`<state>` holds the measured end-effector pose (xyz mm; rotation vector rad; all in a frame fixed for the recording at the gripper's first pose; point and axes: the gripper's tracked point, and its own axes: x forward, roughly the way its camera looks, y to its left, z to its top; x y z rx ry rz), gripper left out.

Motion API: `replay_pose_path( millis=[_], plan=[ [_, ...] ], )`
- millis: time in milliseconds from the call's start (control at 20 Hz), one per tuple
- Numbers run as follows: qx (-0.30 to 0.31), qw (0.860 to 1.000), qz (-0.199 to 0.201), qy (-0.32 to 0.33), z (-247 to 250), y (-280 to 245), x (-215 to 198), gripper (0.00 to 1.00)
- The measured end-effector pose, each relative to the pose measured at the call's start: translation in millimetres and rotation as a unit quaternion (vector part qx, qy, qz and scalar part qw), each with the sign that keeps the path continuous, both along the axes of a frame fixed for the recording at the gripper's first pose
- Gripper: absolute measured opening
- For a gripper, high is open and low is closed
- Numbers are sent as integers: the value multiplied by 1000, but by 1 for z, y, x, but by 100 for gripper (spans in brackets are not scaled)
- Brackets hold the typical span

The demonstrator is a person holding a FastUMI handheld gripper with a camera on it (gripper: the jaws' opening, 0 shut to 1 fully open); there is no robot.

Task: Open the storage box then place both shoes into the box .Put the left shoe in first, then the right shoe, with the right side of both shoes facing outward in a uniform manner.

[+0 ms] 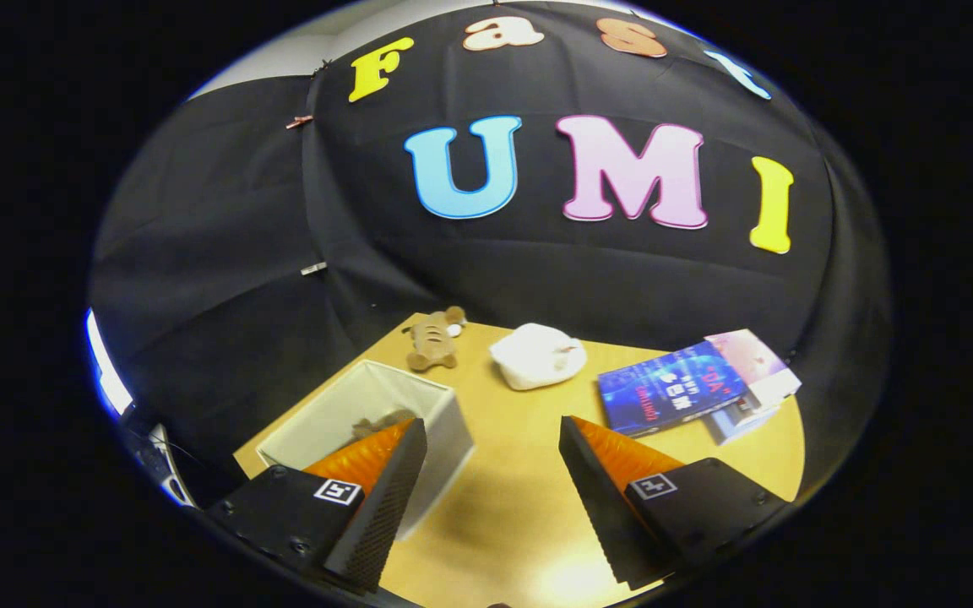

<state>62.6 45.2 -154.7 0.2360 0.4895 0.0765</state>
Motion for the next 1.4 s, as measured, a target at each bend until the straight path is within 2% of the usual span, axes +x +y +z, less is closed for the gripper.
replay_pose_path(
  millis=[200, 400, 600, 900, 1000, 1100, 1200, 1250, 1300, 1350, 1400],
  plan=[
    [-44, 997, -48, 48, -47, -91, -57, 99],
    [-57, 986, -99, 121, -115, -160, -114, 99],
    [-62, 974, -98, 195, -184, -188, -148, 99],
    [-78, 963, -80, 244, -255, -196, -144, 92],
    [-73, 964, -82, 243, -267, -196, -132, 85],
    [-73, 964, -85, 241, -277, -198, -119, 74],
    [-60, 963, -83, 249, -287, -192, -113, 57],
    [-71, 961, -90, 253, -291, -198, -113, 40],
    [-85, 958, -103, 254, -292, -204, -113, 29],
    [-84, 957, -113, 253, -288, -206, -114, 9],
    [-72, 957, -114, 256, -287, -202, -117, 7]
  ],
)
